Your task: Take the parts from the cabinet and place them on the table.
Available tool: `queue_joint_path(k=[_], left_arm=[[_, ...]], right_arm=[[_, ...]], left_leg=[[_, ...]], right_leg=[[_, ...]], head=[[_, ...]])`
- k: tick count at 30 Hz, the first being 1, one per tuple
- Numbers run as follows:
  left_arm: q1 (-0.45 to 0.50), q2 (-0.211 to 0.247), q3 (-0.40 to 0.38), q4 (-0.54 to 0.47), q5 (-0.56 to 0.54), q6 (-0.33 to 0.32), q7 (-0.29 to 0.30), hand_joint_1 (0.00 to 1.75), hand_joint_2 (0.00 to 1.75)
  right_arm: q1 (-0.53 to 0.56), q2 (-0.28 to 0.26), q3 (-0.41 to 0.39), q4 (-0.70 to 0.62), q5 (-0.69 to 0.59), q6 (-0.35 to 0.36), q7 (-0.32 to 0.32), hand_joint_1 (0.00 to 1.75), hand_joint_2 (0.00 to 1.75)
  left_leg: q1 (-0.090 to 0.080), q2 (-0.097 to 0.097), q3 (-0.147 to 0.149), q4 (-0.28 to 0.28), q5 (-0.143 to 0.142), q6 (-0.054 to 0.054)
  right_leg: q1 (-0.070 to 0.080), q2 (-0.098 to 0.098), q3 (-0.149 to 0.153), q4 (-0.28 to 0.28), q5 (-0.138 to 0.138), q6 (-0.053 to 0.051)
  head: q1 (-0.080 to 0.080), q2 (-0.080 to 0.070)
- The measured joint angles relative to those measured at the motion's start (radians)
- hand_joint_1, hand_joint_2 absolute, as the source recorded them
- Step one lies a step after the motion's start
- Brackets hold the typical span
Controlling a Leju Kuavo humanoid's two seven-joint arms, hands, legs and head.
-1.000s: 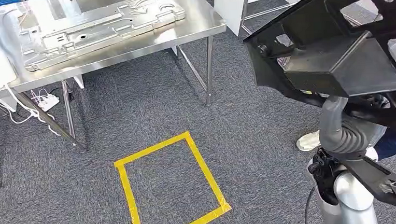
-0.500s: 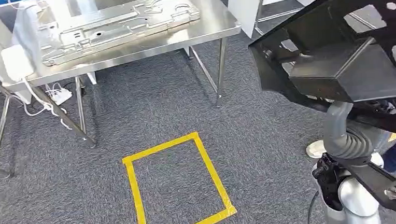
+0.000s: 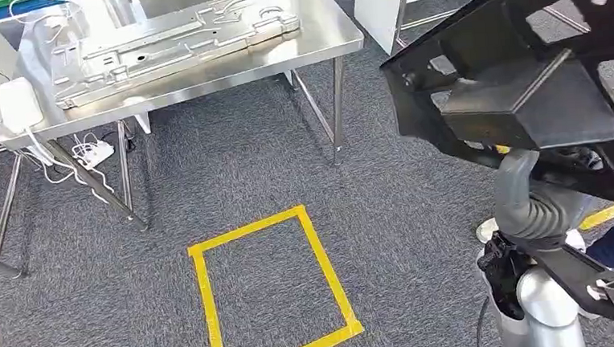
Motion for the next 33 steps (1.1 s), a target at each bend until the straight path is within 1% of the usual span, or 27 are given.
queue_joint_path(k=[1,2,3,4,5,6,7,8,9,10,11,12,13,14,15,16,17,18,19,20,21,22,23,27,31,33], left_arm=[[0.001,0.0,0.0,0.0,0.0,0.0,0.0,0.0,1.75],[0.001,0.0,0.0,0.0,0.0,0.0,0.002,0.0,1.75],[0.003,0.0,0.0,0.0,-0.001,0.0,0.003,0.0,1.75],[0.004,0.0,0.0,0.0,-0.002,0.0,0.005,0.0,1.75],[0.003,0.0,0.0,0.0,-0.002,0.0,0.005,0.0,1.75],[0.004,0.0,0.0,0.0,-0.003,0.0,0.006,0.0,1.75],[0.006,0.0,0.0,0.0,-0.003,0.0,0.007,0.0,1.75],[0.006,0.0,0.0,0.0,-0.003,0.0,0.007,0.0,1.75],[0.006,0.0,0.0,0.0,-0.003,0.0,0.007,0.0,1.75],[0.005,0.0,0.0,0.0,-0.003,0.0,0.007,0.0,1.75],[0.005,0.0,0.0,0.0,-0.003,0.0,0.007,0.0,1.75],[0.006,-0.001,0.0,0.0,-0.003,0.0,0.007,0.0,1.75],[0.007,-0.002,0.0,0.0,-0.003,0.0,0.008,0.0,1.75],[0.007,-0.002,0.0,0.0,-0.003,0.0,0.008,0.0,1.75],[0.007,-0.002,0.0,0.0,-0.003,0.0,0.008,0.0,1.75],[0.007,-0.002,0.0,0.0,-0.003,0.0,0.008,0.0,1.75],[0.007,-0.002,0.0,0.0,-0.004,-0.001,0.008,0.0,1.75],[0.007,-0.002,0.0,0.0,-0.004,-0.001,0.008,0.0,1.75],[0.007,-0.002,0.0,0.0,-0.005,-0.001,0.007,0.0,1.75],[0.007,-0.002,0.0,0.0,-0.005,-0.001,0.007,0.0,1.75],[0.008,-0.002,0.0,0.0,-0.005,-0.001,0.007,0.0,1.75],[0.009,-0.001,0.0,0.0,-0.005,-0.001,0.007,0.0,1.75],[0.009,-0.001,0.0,0.0,-0.005,-0.001,0.007,0.0,1.75],[0.009,-0.001,0.0,0.0,-0.002,-0.003,0.007,0.0,1.75],[0.009,-0.001,0.0,0.0,0.002,-0.003,0.008,0.0,1.75],[0.009,-0.001,0.0,0.0,0.002,-0.003,0.009,0.0,1.75]], right_arm=[[0.0,0.0,0.0,0.0,0.0,0.0,0.0,1.75,1.75],[0.0,0.0,0.0,0.0,0.0,0.0,0.0,1.75,1.75],[0.0,0.0,0.0,0.0,0.0,0.0,0.0,1.75,1.75],[-0.001,0.0,0.0,0.0,0.001,0.0,-0.001,1.75,1.75],[-0.001,0.0,-0.001,0.0,0.001,0.0,-0.002,1.75,1.75],[0.0,0.0,0.0,0.0,0.001,0.0,0.0,1.75,1.75],[-0.001,0.001,0.0,0.0,0.001,-0.001,0.0,1.75,1.75],[-0.001,0.002,0.0,0.0,0.002,-0.001,0.0,1.75,1.75],[-0.001,0.0,0.0,0.0,0.003,-0.001,0.0,1.75,1.75],[-0.001,0.0,0.0,0.0,0.003,-0.001,-0.001,1.75,1.75],[0.0,0.0,0.0,0.0,0.003,-0.002,-0.001,1.75,1.75],[0.002,0.0,-0.001,0.0,0.003,-0.004,-0.001,1.75,1.75],[0.005,0.0,-0.001,0.0,0.003,-0.006,-0.001,1.75,1.75],[0.009,0.0,-0.001,0.0,0.003,-0.007,-0.001,1.75,1.75],[0.011,-0.001,-0.001,0.0,0.003,-0.007,0.0,1.75,1.75],[0.012,-0.001,-0.001,0.0,0.002,-0.007,0.0,1.75,1.75],[0.012,-0.001,-0.001,0.0,-0.002,-0.007,0.0,1.75,1.75],[0.012,-0.001,-0.001,-0.001,-0.006,-0.007,-0.001,1.75,1.75],[0.012,-0.001,-0.001,-0.001,-0.011,-0.006,-0.002,1.75,1.75],[0.013,0.0,-0.001,-0.002,-0.014,-0.006,-0.002,1.75,1.75],[0.016,0.0,-0.001,-0.002,-0.016,-0.006,-0.001,1.75,1.75],[0.016,0.0,0.0,-0.002,-0.016,-0.005,0.0,1.75,1.75],[0.016,0.0,-0.001,-0.002,-0.017,-0.004,0.0,1.75,1.75],[0.018,0.0,-0.001,-0.002,-0.022,-0.003,0.0,1.75,1.75],[0.022,-0.001,-0.004,-0.002,-0.025,-0.002,0.0,1.75,1.75],[0.025,-0.001,-0.009,-0.002,-0.027,0.0,0.0,1.75,1.75]], left_leg=[[0.0,0.002,0.038,-0.08,0.047,0.003],[-0.001,0.008,0.081,-0.172,0.093,0.007],[-0.003,0.022,0.109,-0.234,0.106,0.01],[-0.016,0.028,0.112,-0.243,0.097,0.01],[-0.015,0.025,0.115,-0.257,0.084,0.015],[-0.017,0.02,0.11,-0.255,0.084,0.015],[-0.019,0.015,0.109,-0.255,0.083,0.019],[-0.012,0.01,0.112,-0.263,0.088,0.029],[-0.01,0.008,0.117,-0.269,0.09,0.034],[-0.01,0.005,0.117,-0.269,0.09,0.041],[-0.01,0.002,0.116,-0.269,0.09,0.045],[-0.011,-0.001,0.116,-0.269,0.09,0.046],[-0.012,-0.004,0.116,-0.269,0.089,0.047],[-0.012,-0.008,0.117,-0.268,0.089,0.048],[-0.012,-0.011,0.118,-0.268,0.088,0.048],[-0.012,-0.016,0.12,-0.268,0.088,0.047],[-0.012,-0.02,0.122,-0.267,0.087,0.047],[-0.012,-0.023,0.124,-0.266,0.085,0.044],[-0.02,-0.026,0.12,-0.262,0.082,0.038],[-0.019,-0.028,0.115,-0.262,0.083,0.035],[-0.022,-0.028,0.116,-0.26,0.079,0.037],[-0.02,-0.027,0.117,-0.262,0.083,0.049],[-0.02,-0.027,0.12,-0.266,0.083,0.048],[-0.02,-0.026,0.126,-0.278,0.089,0.039],[-0.02,-0.026,0.127,-0.28,0.09,0.028],[-0.02,-0.026,0.127,-0.281,0.09,0.027]], right_leg=[[0.0,0.0,0.005,0.0,-0.003,0.001],[0.0,0.0,0.012,0.0,-0.006,0.003],[-0.001,0.0,0.016,-0.001,-0.01,0.007],[0.008,0.0,0.014,0.0,-0.011,0.012],[0.008,-0.001,0.009,0.0,-0.009,0.018],[0.008,-0.005,0.009,-0.004,-0.008,0.021],[0.006,-0.01,0.013,-0.011,-0.006,0.025],[0.007,-0.012,0.016,-0.013,-0.01,0.035],[0.006,-0.007,0.012,-0.001,-0.021,0.037],[0.008,-0.006,-0.009,0.041,-0.05,0.034],[0.011,-0.004,-0.048,0.117,-0.089,0.033],[0.013,-0.003,-0.091,0.199,-0.121,0.033],[0.014,-0.002,-0.129,0.268,-0.139,0.032],[0.014,-0.001,-0.147,0.294,-0.133,0.032],[0.014,0.001,-0.142,0.271,-0.103,0.031],[0.014,0.001,-0.115,0.206,-0.058,0.032],[0.014,0.002,-0.077,0.119,-0.01,0.031],[0.013,0.006,-0.038,0.035,0.029,0.029],[0.015,0.017,-0.024,0.001,0.015,0.027],[0.015,0.016,-0.027,-0.001,0.017,0.026],[0.005,0.016,-0.026,-0.006,0.02,0.028],[0.009,0.016,-0.025,-0.005,0.02,0.029],[0.011,0.017,-0.025,-0.004,0.02,0.029],[0.012,0.017,-0.025,-0.004,0.019,0.024],[0.012,0.017,-0.025,-0.004,0.019,0.023],[0.013,0.017,-0.025,-0.004,0.019,0.023]], head=[[-0.001,0.0],[-0.002,0.0],[-0.003,0.0],[-0.005,0.0],[-0.005,0.0],[-0.003,0.0],[-0.003,0.0],[-0.003,0.0],[0.0,0.0],[0.002,0.0],[0.008,0.0],[0.015,0.0],[0.021,0.0],[0.024,0.0],[0.028,0.0],[0.032,0.0],[0.036,0.0],[0.041,0.0],[0.045,0.0],[0.044,0.0],[0.037,0.0],[0.032,0.0],[0.025,0.0],[0.014,0.0],[0.013,0.0],[0.013,0.0]])
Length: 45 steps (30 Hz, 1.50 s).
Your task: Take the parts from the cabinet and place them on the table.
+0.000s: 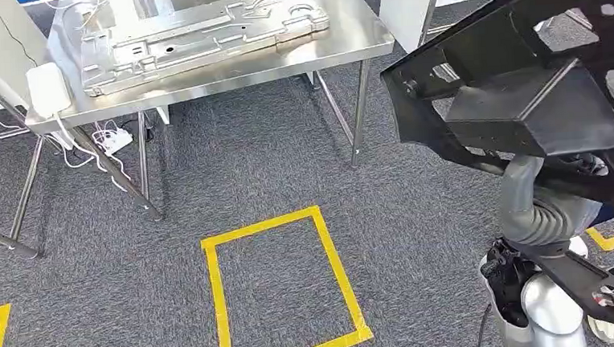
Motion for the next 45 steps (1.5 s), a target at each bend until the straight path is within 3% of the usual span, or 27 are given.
queue_joint_path(k=[27,33,35,36,37,39,40,41,42,43,45], left_arm=[[0.0,0.0,0.0,0.0,-0.017,0.011,0.005,0.0,1.75],[0.0,0.0,-0.001,0.0,-0.02,0.014,0.002,0.0,1.75],[0.0,-0.001,-0.001,0.0,-0.02,0.014,0.0,0.0,1.75],[0.0,-0.003,-0.001,0.0,-0.02,0.014,-0.001,0.0,1.75],[0.0,-0.004,-0.001,0.0,-0.02,0.015,-0.001,0.0,1.75],[0.0,-0.005,-0.001,0.0,-0.02,0.015,-0.001,0.0,1.75],[0.001,-0.005,-0.001,0.0,-0.02,0.015,-0.001,0.0,1.75],[0.001,-0.005,-0.001,0.0,-0.021,0.015,-0.001,0.0,1.75],[0.001,-0.006,-0.001,0.0,-0.023,0.015,-0.001,0.0,1.75],[0.001,-0.006,-0.001,0.0,-0.023,0.015,-0.001,0.0,1.75],[0.001,-0.006,-0.001,0.0,-0.023,0.015,-0.001,0.0,1.75]], right_arm=[[0.02,-0.023,-0.05,-0.013,0.006,0.011,0.006,1.75,1.75],[0.028,-0.023,-0.051,-0.013,0.007,0.011,0.006,1.75,1.75],[0.031,-0.023,-0.051,-0.019,0.008,0.011,0.006,1.75,1.75],[0.032,-0.024,-0.051,-0.021,0.008,0.011,0.005,1.75,1.75],[0.031,-0.025,-0.051,-0.022,0.008,0.011,0.005,1.75,1.75],[0.038,-0.026,-0.054,-0.022,0.008,0.011,0.005,1.75,1.75],[0.043,-0.026,-0.055,-0.022,0.008,0.011,0.005,1.75,1.75],[0.047,-0.026,-0.057,-0.022,0.008,0.011,0.005,1.75,1.75],[0.048,-0.026,-0.058,-0.022,0.008,0.011,0.005,1.75,1.75],[0.048,-0.026,-0.058,-0.022,0.008,0.011,0.005,1.75,1.75],[0.048,-0.026,-0.058,-0.022,0.009,0.011,0.005,1.75,1.75]], left_leg=[[-0.006,0.0,-0.001,0.003,-0.001,0.002],[-0.014,0.001,-0.005,0.014,-0.009,0.015],[-0.009,0.001,0.004,-0.004,-0.002,0.027],[-0.003,0.004,0.012,-0.015,0.004,0.031],[0.0,0.005,0.014,-0.017,0.005,0.034],[0.0,0.007,0.013,-0.017,0.004,0.035],[0.0,0.007,0.013,-0.016,0.004,0.035],[0.001,0.007,0.013,-0.016,0.003,0.035],[0.002,0.006,0.014,-0.015,0.001,0.033],[0.005,0.004,0.016,-0.013,-0.001,0.029],[0.01,0.001,0.017,-0.003,-0.011,0.015]], right_leg=[[-0.007,0.0,0.005,-0.007,0.003,0.004],[-0.015,0.0,0.007,-0.011,0.004,0.013],[-0.008,0.0,0.014,-0.02,0.005,0.023],[-0.009,-0.001,0.009,-0.005,-0.005,0.021],[-0.004,-0.001,-0.015,0.04,-0.039,0.018],[-0.002,-0.001,-0.091,0.191,-0.111,0.018],[-0.002,-0.001,-0.129,0.262,-0.132,0.019],[-0.003,-0.001,-0.146,0.29,-0.128,0.02],[-0.004,-0.001,-0.136,0.263,-0.098,0.021],[-0.005,-0.001,-0.107,0.197,-0.057,0.023],[-0.009,0.0,-0.019,0.019,0.025,0.025]], head=[[0.0,0.0],[-0.002,0.0],[-0.002,0.0],[0.0,0.0],[0.001,0.0],[0.015,0.0],[0.018,0.0],[0.021,0.0],[0.023,0.0],[0.025,0.0],[0.029,0.0]])
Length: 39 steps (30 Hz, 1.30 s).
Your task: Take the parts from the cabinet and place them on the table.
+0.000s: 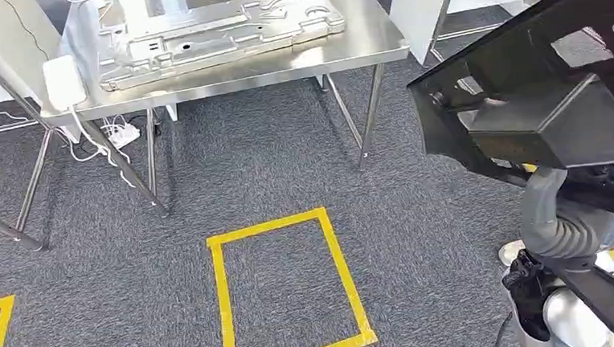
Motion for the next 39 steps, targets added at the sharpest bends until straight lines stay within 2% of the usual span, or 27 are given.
queue_joint_path(k=[1,2,4,6,7,8,10,11,12,13,15,16,18,20,21,22,25,26,27,28,30,31,32,35,36,37,39], left_arm=[[0.0,0.0,0.0,0.0,0.0,0.0,0.0,0.0,1.75],[-0.001,0.0,0.0,0.0,0.0,0.001,0.0,0.0,1.75],[0.0,0.0,0.0,0.0,0.0,0.002,0.0,0.0,1.75],[0.0,0.0,0.0,0.0,0.0,0.002,0.0,0.0,1.75],[0.0,0.0,0.0,0.0,0.0,0.002,0.0,0.0,1.75],[0.0,0.0,0.0,0.0,0.0,0.004,0.0,0.0,1.75],[-0.002,0.0,0.0,0.0,0.001,0.006,-0.003,0.0,1.75],[-0.005,0.0,0.0,0.0,0.001,0.006,-0.003,0.0,1.75],[-0.005,0.0,0.0,0.0,0.001,0.006,-0.003,0.0,1.75],[-0.005,0.0,0.0,0.0,0.001,0.006,-0.003,0.0,1.75],[-0.004,0.0,0.0,0.0,0.001,0.006,-0.002,0.0,1.75],[-0.001,0.0,0.0,0.0,0.001,0.006,-0.001,0.0,1.75],[-0.001,0.0,0.0,0.0,0.001,0.007,-0.001,0.0,1.75],[0.002,0.0,0.0,0.0,0.002,0.008,-0.002,0.0,1.75],[0.001,0.0,0.0,0.0,0.002,0.008,-0.002,0.0,1.75],[0.0,0.0,0.0,0.0,0.002,0.008,-0.002,0.0,1.75],[0.001,0.0,0.0,0.0,0.002,0.008,-0.002,0.0,1.75],[0.001,0.0,0.0,0.0,0.002,0.008,-0.002,0.0,1.75],[0.001,0.0,0.0,0.0,0.002,0.008,-0.001,0.0,1.75],[0.001,0.0,0.0,0.0,0.002,0.008,-0.001,0.0,1.75],[0.001,-0.002,0.0,0.0,0.002,0.008,-0.001,0.0,1.75],[0.001,-0.002,0.0,0.0,0.002,0.008,-0.001,0.0,1.75],[0.0,-0.002,0.0,0.0,0.002,0.008,-0.001,0.0,1.75],[0.002,-0.002,0.0,0.0,0.002,0.008,-0.001,0.0,1.75],[0.001,-0.002,0.0,0.0,0.002,0.008,-0.001,0.0,1.75],[0.002,-0.002,0.0,0.0,0.002,0.008,-0.001,0.0,1.75],[0.002,-0.002,0.0,0.0,0.003,0.008,-0.001,0.0,1.75]], right_arm=[[-0.001,0.0,0.0,0.0,0.0,0.0,-0.001,1.75,1.75],[0.004,0.0,-0.001,-0.002,0.0,0.0,0.0,1.75,1.75],[0.007,0.0,-0.002,-0.002,0.0,0.0,0.0,1.75,1.75],[0.007,0.0,-0.002,-0.003,0.0,0.0,0.0,1.75,1.75],[0.007,0.0,-0.002,-0.004,0.0,0.0,0.0,1.75,1.75],[0.008,0.0,-0.002,-0.005,0.0,0.0,-0.001,1.75,1.75],[0.012,0.0,-0.002,-0.006,0.003,0.0,-0.001,1.75,1.75],[0.013,0.0,-0.002,-0.005,0.003,0.0,-0.001,1.75,1.75],[0.015,0.001,-0.002,-0.006,0.003,0.0,-0.001,1.75,1.75],[0.017,0.001,-0.002,-0.006,0.005,0.0,-0.001,1.75,1.75],[0.018,0.001,-0.002,-0.006,0.005,0.0,-0.002,1.75,1.75],[0.018,0.001,-0.002,-0.006,0.006,-0.001,-0.004,1.75,1.75],[0.019,0.001,-0.005,-0.008,0.006,-0.002,-0.005,1.75,1.75],[0.019,0.001,-0.005,-0.008,0.007,-0.002,-0.005,1.75,1.75],[0.02,0.001,-0.007,-0.01,0.006,-0.002,-0.005,1.75,1.75],[0.019,0.001,-0.007,-0.011,0.006,-0.002,-0.005,1.75,1.75],[0.022,0.0,-0.008,-0.011,0.006,-0.002,-0.006,1.75,1.75],[0.025,0.0,-0.008,-0.011,0.006,-0.002,-0.006,1.75,1.75],[0.028,0.0,-0.008,-0.011,0.006,-0.002,-0.006,1.75,1.75],[0.029,0.0,-0.008,-0.011,0.006,-0.002,-0.006,1.75,1.75],[0.029,0.0,-0.01,-0.011,0.006,-0.003,-0.006,1.75,1.75],[0.029,0.0,-0.01,-0.011,0.006,-0.003,-0.006,1.75,1.75],[0.029,0.0,-0.011,-0.012,0.006,-0.004,-0.006,1.75,1.75],[0.035,0.0,-0.016,-0.014,0.006,-0.006,-0.006,1.75,1.75],[0.034,0.0,-0.018,-0.014,0.006,-0.006,-0.007,1.75,1.75],[0.034,0.0,-0.018,-0.016,0.006,-0.006,-0.008,1.75,1.75],[0.035,0.0,-0.019,-0.016,0.006,-0.006,-0.008,1.75,1.75]], left_leg=[[-0.006,-0.001,-0.005,0.008,-0.006,-0.009],[-0.007,-0.003,-0.006,0.009,-0.008,-0.011],[-0.003,-0.004,-0.001,0.002,-0.006,-0.017],[0.0,0.002,0.003,0.01,-0.017,-0.028],[-0.001,0.016,-0.011,0.046,-0.04,-0.029],[0.0,0.021,-0.045,0.119,-0.079,-0.03],[0.0,0.024,-0.125,0.288,-0.144,-0.032],[0.001,0.025,-0.146,0.328,-0.147,-0.032],[0.002,0.025,-0.141,0.315,-0.127,-0.032],[0.004,0.026,-0.112,0.252,-0.083,-0.032],[0.008,0.03,-0.033,0.074,0.011,-0.031],[0.007,0.036,-0.015,0.044,0.0,-0.034],[0.0,0.032,-0.017,0.026,-0.009,-0.027],[-0.004,0.026,-0.018,0.024,-0.01,-0.015],[0.002,0.025,-0.012,0.015,-0.006,-0.006],[0.0,0.025,-0.009,0.013,-0.007,-0.001],[-0.002,0.026,-0.008,0.013,-0.011,0.01],[-0.004,0.025,-0.007,0.013,-0.012,0.012],[-0.005,0.025,-0.004,0.014,-0.014,0.014],[-0.006,0.023,-0.001,0.014,-0.015,0.015],[-0.007,0.018,0.011,0.014,-0.022,0.013],[-0.008,0.017,0.013,0.014,-0.025,0.01],[-0.016,0.014,0.008,0.019,-0.029,0.005],[-0.015,0.014,0.012,0.007,-0.026,-0.005],[-0.014,0.014,0.013,0.011,-0.033,-0.012],[-0.013,0.02,0.008,0.031,-0.047,-0.016],[-0.008,0.023,-0.053,0.169,-0.117,-0.02]], right_leg=[[0.003,0.005,0.011,-0.023,-0.02,-0.001],[0.0,0.007,0.009,-0.021,-0.016,-0.012],[0.007,0.007,0.01,-0.017,-0.02,-0.022],[-0.003,0.003,0.017,-0.023,-0.018,-0.033],[-0.003,0.002,0.021,-0.023,-0.021,-0.039],[-0.004,0.0,0.023,-0.023,-0.023,-0.044],[-0.004,-0.005,0.027,-0.022,-0.027,-0.048],[-0.004,-0.006,0.03,-0.022,-0.029,-0.049],[-0.005,-0.006,0.034,-0.022,-0.032,-0.047],[-0.006,-0.005,0.04,-0.022,-0.036,-0.045],[-0.009,-0.005,0.055,-0.022,-0.045,-0.039],[-0.005,-0.005,0.056,-0.024,-0.05,-0.032],[0.0,-0.005,0.051,-0.023,-0.048,-0.022],[-0.003,-0.008,0.057,-0.035,-0.046,-0.012],[-0.002,-0.008,0.057,-0.034,-0.053,-0.005],[-0.003,-0.007,0.048,-0.008,-0.071,-0.007],[0.009,-0.007,-0.08,0.228,-0.171,-0.01],[0.01,-0.007,-0.114,0.282,-0.177,-0.011],[0.012,-0.007,-0.121,0.283,-0.158,-0.013],[0.013,-0.007,-0.107,0.242,-0.121,-0.015],[0.015,-0.007,-0.027,0.059,-0.016,-0.021],[0.016,-0.005,-0.001,-0.001,-0.005,-0.024],[0.021,-0.003,0.009,-0.024,-0.017,-0.023],[0.021,-0.001,0.007,-0.019,-0.02,-0.029],[0.004,-0.002,0.014,-0.028,-0.016,-0.036],[0.004,-0.003,0.019,-0.03,-0.017,-0.04],[0.004,-0.008,0.026,-0.03,-0.022,-0.049]], head=[[0.009,0.0],[0.007,0.0],[-0.012,0.0],[-0.015,0.0],[-0.022,0.0],[-0.034,0.0],[-0.037,0.0],[-0.039,0.0],[-0.039,0.0],[-0.041,0.0],[-0.043,0.0],[-0.045,0.0],[-0.045,0.0],[-0.042,0.0],[-0.04,0.0],[-0.037,0.0],[-0.016,0.0],[-0.011,0.0],[-0.008,0.0],[-0.005,0.0],[0.003,0.0],[0.009,0.0],[0.012,0.0],[-0.003,0.0],[-0.006,0.0],[-0.009,0.0],[-0.027,0.0]])
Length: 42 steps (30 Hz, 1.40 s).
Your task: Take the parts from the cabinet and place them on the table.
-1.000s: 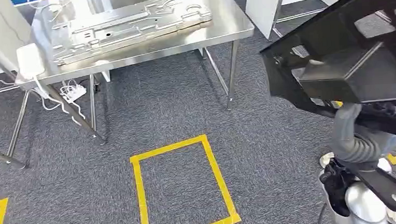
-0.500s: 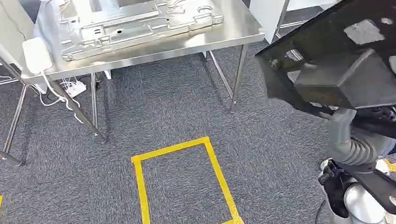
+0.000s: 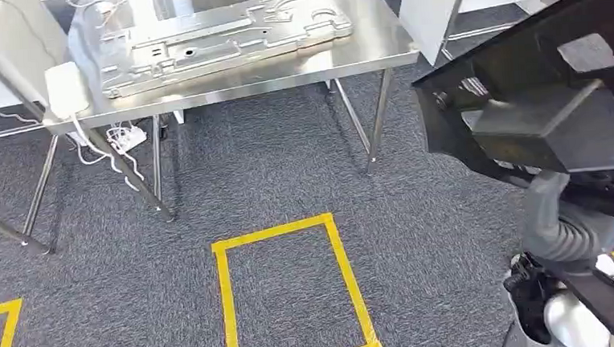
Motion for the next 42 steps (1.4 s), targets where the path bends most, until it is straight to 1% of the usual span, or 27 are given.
queue_joint_path(k=[1,2,3,5,6,7,8,12,13,14,17,18,19,20,22,24,26,28,29,32,33,34,35,37,38,39,42], left_arm=[[0.0,0.0,0.0,0.0,0.002,0.0,-0.002,0.0,1.75],[-0.003,0.0,0.0,0.0,0.002,0.0,-0.002,0.0,1.75],[-0.005,0.0,0.0,0.0,0.002,0.0,-0.002,0.0,1.75],[-0.005,0.0,0.0,0.0,0.001,0.0,-0.002,0.0,1.75],[-0.004,0.0,0.0,0.0,0.0,0.0,0.0,0.0,1.75],[-0.003,0.0,0.0,0.0,-0.001,0.0,-0.001,0.0,1.75],[-0.001,0.0,0.0,0.001,-0.002,0.0,0.0,0.0,1.75],[0.0,0.001,0.0,0.0,-0.003,0.0,-0.001,0.0,1.75],[-0.001,0.0,0.0,0.0,-0.003,0.0,-0.001,0.0,1.75],[-0.002,0.0,0.0,0.0,-0.003,0.0,-0.001,0.0,1.75],[-0.001,0.0,0.0,0.0,-0.003,-0.001,0.0,0.0,1.75],[-0.001,0.0,0.0,0.0,-0.003,-0.001,0.0,0.0,1.75],[-0.001,0.0,0.0,0.0,-0.003,0.0,0.0,0.0,1.75],[-0.001,0.0,0.0,0.0,-0.003,-0.001,0.0,0.0,1.75],[-0.001,-0.001,0.0,0.0,-0.004,-0.001,0.0,0.0,1.75],[-0.002,-0.001,0.0,0.0,-0.005,0.0,0.0,0.0,1.75],[-0.001,-0.001,0.0,0.0,-0.005,0.0,0.0,0.0,1.75],[-0.001,-0.001,0.0,0.0,-0.005,0.0,0.0,0.0,1.75],[-0.001,-0.001,0.0,0.0,-0.005,0.0,0.0,0.0,1.75],[-0.002,-0.001,0.0,0.0,-0.005,0.0,-0.002,0.0,1.75],[-0.005,-0.001,0.0,0.0,-0.005,0.0,-0.002,0.0,1.75],[-0.006,-0.001,0.0,0.0,-0.005,0.0,-0.002,0.0,1.75],[-0.005,-0.001,0.0,0.0,-0.005,0.0,-0.002,0.0,1.75],[-0.005,-0.001,0.0,0.0,-0.005,0.0,-0.002,0.0,1.75],[-0.004,-0.001,0.0,0.0,-0.005,0.0,-0.003,0.0,1.75],[-0.003,-0.001,0.0,0.0,-0.005,0.0,-0.002,0.0,1.75],[-0.001,0.0,0.0,0.0,-0.006,0.0,-0.006,0.0,1.75]], right_arm=[[0.0,0.0,0.0,0.0,0.0,0.0,0.0,1.75,1.75],[0.001,0.0,-0.002,0.0,0.0,0.0,0.0,1.75,1.75],[0.001,0.0,-0.003,0.0,0.0,0.0,0.0,1.75,1.75],[0.001,0.0,-0.005,0.0,0.0,0.0,0.0,1.75,1.75],[0.001,0.0,-0.006,0.0,-0.001,0.0,-0.001,1.75,1.75],[0.001,0.0,-0.006,0.0,-0.001,0.0,-0.002,1.75,1.75],[0.001,0.0,-0.006,0.0,-0.002,0.0,-0.002,1.75,1.75],[0.001,0.0,-0.009,-0.003,-0.003,0.003,-0.003,1.75,1.75],[0.001,0.0,-0.01,-0.003,-0.003,0.004,-0.003,1.75,1.75],[0.0,0.0,-0.01,-0.003,-0.003,0.004,-0.003,1.75,1.75],[0.0,0.0,-0.017,-0.003,-0.003,0.006,-0.003,1.75,1.75],[0.001,0.0,-0.017,-0.003,-0.004,0.007,-0.003,1.75,1.75],[0.001,0.0,-0.017,-0.003,-0.005,0.007,-0.003,1.75,1.75],[0.001,0.0,-0.017,-0.003,-0.006,0.008,-0.003,1.75,1.75],[-0.001,0.0,-0.018,-0.003,-0.006,0.009,-0.003,1.75,1.75],[-0.002,0.0,-0.018,-0.004,-0.006,0.01,-0.003,1.75,1.75],[-0.001,0.0,-0.018,-0.004,-0.007,0.01,-0.003,1.75,1.75],[-0.002,0.0,-0.019,-0.005,-0.007,0.012,-0.002,1.75,1.75],[-0.003,0.0,-0.019,-0.006,-0.007,0.013,-0.003,1.75,1.75],[-0.002,0.001,-0.018,-0.006,-0.007,0.014,-0.003,1.75,1.75],[-0.001,0.001,-0.018,-0.006,-0.007,0.014,-0.002,1.75,1.75],[-0.001,0.001,-0.018,-0.006,-0.007,0.015,-0.002,1.75,1.75],[0.0,0.002,-0.018,-0.006,-0.007,0.015,-0.002,1.75,1.75],[0.0,0.002,-0.018,-0.006,-0.007,0.016,-0.003,1.75,1.75],[0.0,0.002,-0.018,-0.006,-0.007,0.015,-0.003,1.75,1.75],[-0.001,0.002,-0.019,-0.006,-0.007,0.015,-0.003,1.75,1.75],[0.0,0.002,-0.021,-0.007,-0.005,0.016,-0.004,1.75,1.75]], left_leg=[[0.003,0.0,-0.045,0.092,-0.035,-0.003],[0.006,0.001,-0.076,0.152,-0.049,-0.005],[0.009,0.002,-0.085,0.165,-0.04,-0.007],[0.015,0.003,-0.04,0.062,0.037,-0.011],[0.02,0.005,0.007,-0.042,0.092,-0.014],[0.025,0.009,0.038,-0.122,0.124,-0.016],[0.019,0.01,0.043,-0.133,0.11,-0.023],[0.012,0.002,0.041,-0.149,0.106,0.006],[0.015,0.003,0.046,-0.154,0.109,0.013],[0.015,0.002,0.046,-0.155,0.108,0.021],[0.012,0.004,0.046,-0.155,0.104,0.029],[0.01,0.004,0.048,-0.155,0.103,0.03],[0.01,0.002,0.051,-0.155,0.101,0.032],[0.009,0.001,0.055,-0.155,0.099,0.032],[0.01,-0.003,0.066,-0.155,0.093,0.027],[0.002,-0.006,0.061,-0.152,0.088,0.017],[0.002,-0.005,0.066,-0.161,0.091,0.01],[0.005,-0.002,0.071,-0.157,0.082,-0.002],[0.004,0.002,0.058,-0.123,0.06,-0.003],[0.007,0.002,-0.057,0.116,-0.043,-0.007],[0.009,0.002,-0.082,0.16,-0.046,-0.009],[0.011,0.002,-0.08,0.151,-0.026,-0.01],[0.015,0.003,-0.056,0.095,0.015,-0.011],[0.022,0.005,0.02,-0.082,0.113,-0.012],[0.024,0.006,0.044,-0.126,0.117,-0.017],[0.015,0.005,0.042,-0.137,0.109,-0.018],[0.014,-0.001,0.035,-0.143,0.103,-0.001]], right_leg=[[0.0,-0.001,0.002,0.0,-0.002,-0.002],[-0.001,-0.001,0.004,0.0,-0.003,-0.002],[-0.003,-0.001,0.007,0.0,-0.006,0.0],[-0.01,0.001,0.018,0.001,-0.013,0.005],[-0.014,0.003,0.028,0.001,-0.018,0.011],[-0.015,0.004,0.033,0.0,-0.023,0.018],[-0.009,0.005,0.032,0.003,-0.026,0.024],[-0.008,0.003,0.031,-0.012,-0.02,0.049],[-0.011,0.003,0.029,-0.002,-0.03,0.05],[-0.007,0.003,0.008,0.037,-0.055,0.048],[0.003,0.003,-0.123,0.282,-0.154,0.047],[0.003,0.003,-0.146,0.316,-0.152,0.046],[0.003,0.003,-0.142,0.297,-0.121,0.044],[0.003,0.003,-0.114,0.229,-0.074,0.044],[0.003,0.003,-0.031,0.047,0.019,0.038],[0.009,0.005,-0.013,0.006,0.004,0.036],[0.012,0.008,-0.014,0.006,0.002,0.031],[-0.006,0.005,-0.003,-0.004,0.006,0.019],[-0.006,0.004,0.001,-0.004,0.003,0.011],[-0.006,0.001,0.007,-0.004,-0.003,0.003],[-0.006,0.001,0.01,-0.004,-0.004,0.002],[-0.008,0.002,0.013,-0.004,-0.007,0.003],[-0.009,0.003,0.019,-0.004,-0.011,0.005],[-0.013,0.006,0.033,-0.003,-0.02,0.013],[-0.014,0.006,0.038,-0.004,-0.024,0.019],[-0.005,0.007,0.035,-0.002,-0.027,0.025],[-0.005,0.005,0.029,-0.012,-0.02,0.039]], head=[[-0.003,0.0],[-0.004,0.0],[-0.005,0.0],[-0.007,0.0],[-0.008,0.0],[-0.011,0.0],[-0.015,0.0],[-0.013,0.0],[-0.01,0.0],[-0.008,0.0],[0.015,0.0],[0.02,0.0],[0.023,0.0],[0.026,0.0],[0.037,0.0],[0.043,0.0],[0.032,0.0],[0.027,0.0],[0.021,0.0],[-0.001,0.0],[-0.003,0.0],[-0.003,0.0],[-0.006,0.0],[-0.009,0.0],[-0.011,0.0],[-0.013,0.0],[-0.008,0.0]])
